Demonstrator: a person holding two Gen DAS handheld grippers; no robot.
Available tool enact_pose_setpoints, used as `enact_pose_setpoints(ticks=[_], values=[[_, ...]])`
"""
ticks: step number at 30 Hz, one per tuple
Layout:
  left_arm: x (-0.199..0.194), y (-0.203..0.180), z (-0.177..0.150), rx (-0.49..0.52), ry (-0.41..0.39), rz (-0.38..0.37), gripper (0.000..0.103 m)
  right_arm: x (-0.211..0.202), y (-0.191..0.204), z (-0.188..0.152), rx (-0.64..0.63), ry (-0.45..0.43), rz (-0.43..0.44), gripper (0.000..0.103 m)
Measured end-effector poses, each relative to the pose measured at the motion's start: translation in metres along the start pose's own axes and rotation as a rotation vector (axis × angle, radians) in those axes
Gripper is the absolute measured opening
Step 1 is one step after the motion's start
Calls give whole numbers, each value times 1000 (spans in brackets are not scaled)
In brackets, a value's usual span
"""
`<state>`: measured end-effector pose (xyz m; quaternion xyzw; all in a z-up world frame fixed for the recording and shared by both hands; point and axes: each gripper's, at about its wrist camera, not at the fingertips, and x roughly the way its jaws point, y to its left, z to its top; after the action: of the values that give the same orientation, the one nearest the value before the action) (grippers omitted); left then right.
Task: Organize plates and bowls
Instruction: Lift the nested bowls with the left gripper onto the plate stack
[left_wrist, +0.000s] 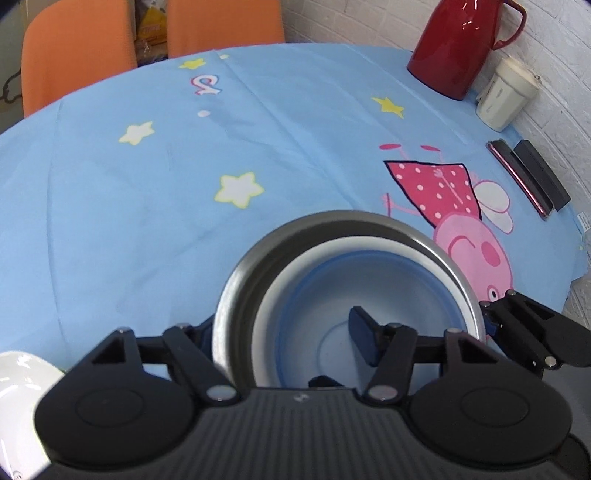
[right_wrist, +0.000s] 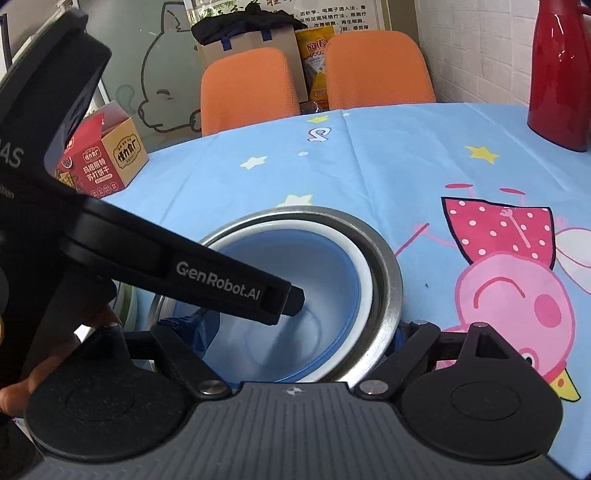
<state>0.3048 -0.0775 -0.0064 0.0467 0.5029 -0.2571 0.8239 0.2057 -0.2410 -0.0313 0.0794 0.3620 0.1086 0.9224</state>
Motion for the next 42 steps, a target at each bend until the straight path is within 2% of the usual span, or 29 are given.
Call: enact_pose_setpoints(ticks=[4, 9, 15, 19, 24, 29, 32, 37, 38, 40, 41, 42], values=[[-19, -4, 10, 14, -43, 13, 61, -9, 7, 14, -14, -26, -27, 75], [-57, 16, 9, -18, -86, 60, 61, -18, 33, 26, -70, -52, 3, 76], [-106, 65, -26, -111, -101, 179, 61, -13, 88, 30, -128, -59, 146, 76], [-125, 97, -59, -171, -90, 245, 61, -3, 126, 22, -163, -17, 239, 76], [-128, 129, -93, -244, -80, 238, 61, 8, 159, 9, -204, 45, 282, 76], [-120, 145, -107, -274, -85, 208, 60, 16, 177, -1, -233, 82, 262, 76], [-119, 144, -108, -253, -119, 198, 61, 21, 180, -5, -245, 85, 220, 77], [-120, 140, -115, -224, -167, 198, 73, 21, 182, -9, -290, 83, 197, 76], [-122, 139, -116, -224, -183, 208, 77, 20, 182, -9, -298, 81, 192, 75], [-129, 139, -119, -223, -226, 242, 77, 16, 180, -9, -294, 72, 183, 75], [-135, 138, -120, -225, -256, 269, 84, 12, 178, -7, -285, 60, 174, 75], [-140, 138, -121, -227, -287, 296, 99, 8, 175, -6, -278, 46, 162, 75]])
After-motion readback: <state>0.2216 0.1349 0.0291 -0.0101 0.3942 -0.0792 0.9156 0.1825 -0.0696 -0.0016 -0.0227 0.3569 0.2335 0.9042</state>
